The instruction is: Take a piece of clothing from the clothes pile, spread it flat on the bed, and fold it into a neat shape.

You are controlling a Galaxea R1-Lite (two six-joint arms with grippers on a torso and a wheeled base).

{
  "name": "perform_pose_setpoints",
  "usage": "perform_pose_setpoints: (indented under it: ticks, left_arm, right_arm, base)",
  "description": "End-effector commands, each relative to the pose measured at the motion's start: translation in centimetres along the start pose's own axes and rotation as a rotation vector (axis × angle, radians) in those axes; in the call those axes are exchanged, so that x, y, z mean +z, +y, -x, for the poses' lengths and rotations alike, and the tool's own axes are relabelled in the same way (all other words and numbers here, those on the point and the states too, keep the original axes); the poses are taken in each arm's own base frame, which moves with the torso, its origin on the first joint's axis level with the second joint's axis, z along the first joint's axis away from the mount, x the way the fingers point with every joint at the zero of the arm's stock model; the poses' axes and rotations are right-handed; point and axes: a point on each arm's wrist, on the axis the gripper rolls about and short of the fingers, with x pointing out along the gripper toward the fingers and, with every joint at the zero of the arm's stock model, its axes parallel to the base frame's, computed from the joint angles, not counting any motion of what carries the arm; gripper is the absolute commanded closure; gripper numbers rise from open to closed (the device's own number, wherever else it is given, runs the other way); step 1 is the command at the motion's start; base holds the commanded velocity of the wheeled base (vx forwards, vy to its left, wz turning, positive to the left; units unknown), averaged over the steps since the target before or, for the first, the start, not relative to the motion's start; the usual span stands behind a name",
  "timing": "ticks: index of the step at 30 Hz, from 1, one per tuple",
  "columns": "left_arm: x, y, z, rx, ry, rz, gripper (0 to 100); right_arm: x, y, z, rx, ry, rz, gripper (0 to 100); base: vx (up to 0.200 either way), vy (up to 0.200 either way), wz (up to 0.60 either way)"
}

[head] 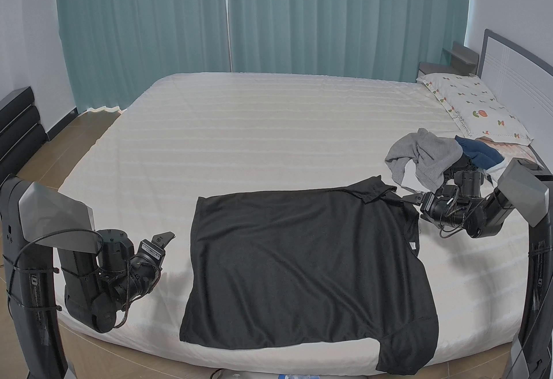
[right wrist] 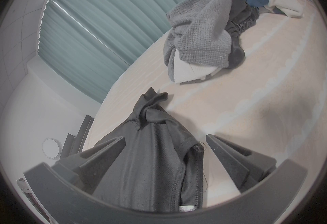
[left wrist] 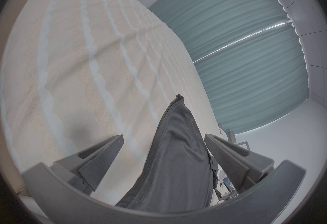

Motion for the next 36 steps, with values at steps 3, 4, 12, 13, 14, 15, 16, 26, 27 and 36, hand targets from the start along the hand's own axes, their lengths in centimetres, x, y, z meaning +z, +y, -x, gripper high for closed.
perform_pose_setpoints:
  ticks: [3,4,12,13,14,15,16,26,27,36]
  left_arm:
    - [0.0,-0.1,0.0,-0.011,-0.004,0.0,0]
    - [0.0,-0.1,0.0,-0.011,-0.003,0.0,0]
    - [-0.1,-0.1,0.0,-0.011,0.0,-0.002,0]
    - [-0.1,-0.1,0.0,-0.011,0.0,-0.002,0]
    - [-0.1,-0.1,0.0,-0.011,-0.001,-0.002,0]
    - [-0.1,-0.1,0.0,-0.011,0.0,-0.002,0]
    - [-0.1,-0.1,0.0,-0.011,-0.001,-0.003,0]
    - [-0.1,-0.1,0.0,-0.011,0.0,-0.005,0]
    - [-0.2,-0.1,0.0,-0.012,0.003,-0.006,0]
    - [-0.2,-0.1,0.0,-0.012,0.001,-0.006,0]
  right_arm:
    - [-0.8,-1.0,-0.9,-0.014,0.019,-0.011,100]
    - [-1.1,-1.4,-1.4,-0.024,0.02,-0.013,100]
    - [0.1,-1.5,-1.8,-0.037,-0.033,-0.013,100]
    - [0.1,-1.5,-1.8,-0.037,-0.033,-0.013,100]
    - [0.6,-1.3,-1.6,-0.049,-0.067,-0.007,100]
    - [0.9,-1.1,-1.5,-0.053,-0.079,-0.007,100]
    - [1.3,-0.6,-1.2,-0.049,-0.094,-0.005,100]
    - [2.2,-0.2,-0.8,-0.042,-0.136,-0.019,100]
    - [2.2,-0.2,-0.8,-0.045,-0.143,-0.016,100]
    - [2.5,-0.3,-0.6,-0.03,-0.183,0.0,0]
  base:
    - [0.0,0.0,0.0]
    - [0.0,0.0,0.0]
    - [0.0,0.0,0.0]
    - [0.0,0.0,0.0]
    - [0.0,0.0,0.0]
    - [0.0,0.0,0.0]
    - [0.0,0.0,0.0]
    - [0.0,0.0,0.0]
    - [0.0,0.0,0.0]
    - [0.0,0.0,0.0]
